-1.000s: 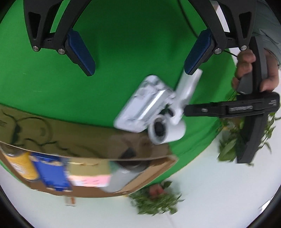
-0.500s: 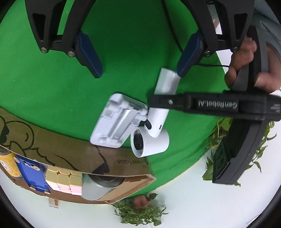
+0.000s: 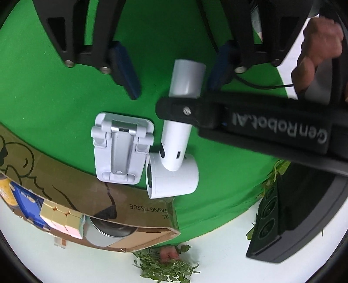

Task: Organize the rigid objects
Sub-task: 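Grasp the white hair dryer handle with the left gripper, then lift the hair dryer with the left gripper and drop it into the box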

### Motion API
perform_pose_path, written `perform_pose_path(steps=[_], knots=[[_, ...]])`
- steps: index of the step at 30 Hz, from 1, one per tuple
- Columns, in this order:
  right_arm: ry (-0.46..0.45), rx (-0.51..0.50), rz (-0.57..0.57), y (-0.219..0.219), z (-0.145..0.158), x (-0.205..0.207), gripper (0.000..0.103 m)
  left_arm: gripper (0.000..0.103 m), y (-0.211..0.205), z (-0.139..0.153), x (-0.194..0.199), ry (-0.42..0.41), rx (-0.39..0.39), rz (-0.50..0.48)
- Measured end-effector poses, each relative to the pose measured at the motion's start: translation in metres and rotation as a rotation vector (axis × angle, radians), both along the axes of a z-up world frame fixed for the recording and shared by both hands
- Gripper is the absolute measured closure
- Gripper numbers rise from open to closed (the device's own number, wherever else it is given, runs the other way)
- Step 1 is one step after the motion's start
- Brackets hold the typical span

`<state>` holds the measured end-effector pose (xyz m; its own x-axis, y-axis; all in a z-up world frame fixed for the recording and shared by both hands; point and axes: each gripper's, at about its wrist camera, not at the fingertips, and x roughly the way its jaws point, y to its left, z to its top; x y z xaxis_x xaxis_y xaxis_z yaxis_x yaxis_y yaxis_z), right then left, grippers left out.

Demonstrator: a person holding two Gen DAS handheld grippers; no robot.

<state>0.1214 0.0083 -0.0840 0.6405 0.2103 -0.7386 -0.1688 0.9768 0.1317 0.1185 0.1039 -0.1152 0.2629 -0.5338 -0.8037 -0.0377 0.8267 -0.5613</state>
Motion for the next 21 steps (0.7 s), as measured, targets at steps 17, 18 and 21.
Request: perform_pose_path(steps=[17, 18, 21], knots=[[-0.071, -0.007, -0.003, 0.009, 0.022, -0.022, 0.076, 0.072, -0.005, 0.039, -0.012, -0.110, 0.036, 0.011], [-0.090, -0.008, -0.007, 0.009, 0.027, -0.025, 0.076, 0.072, -0.006, 0.046, -0.013, -0.130, 0.039, 0.011], [-0.154, -0.019, -0.016, 0.006, 0.046, -0.031, 0.076, 0.072, -0.010, 0.068, -0.011, -0.191, 0.047, 0.004]])
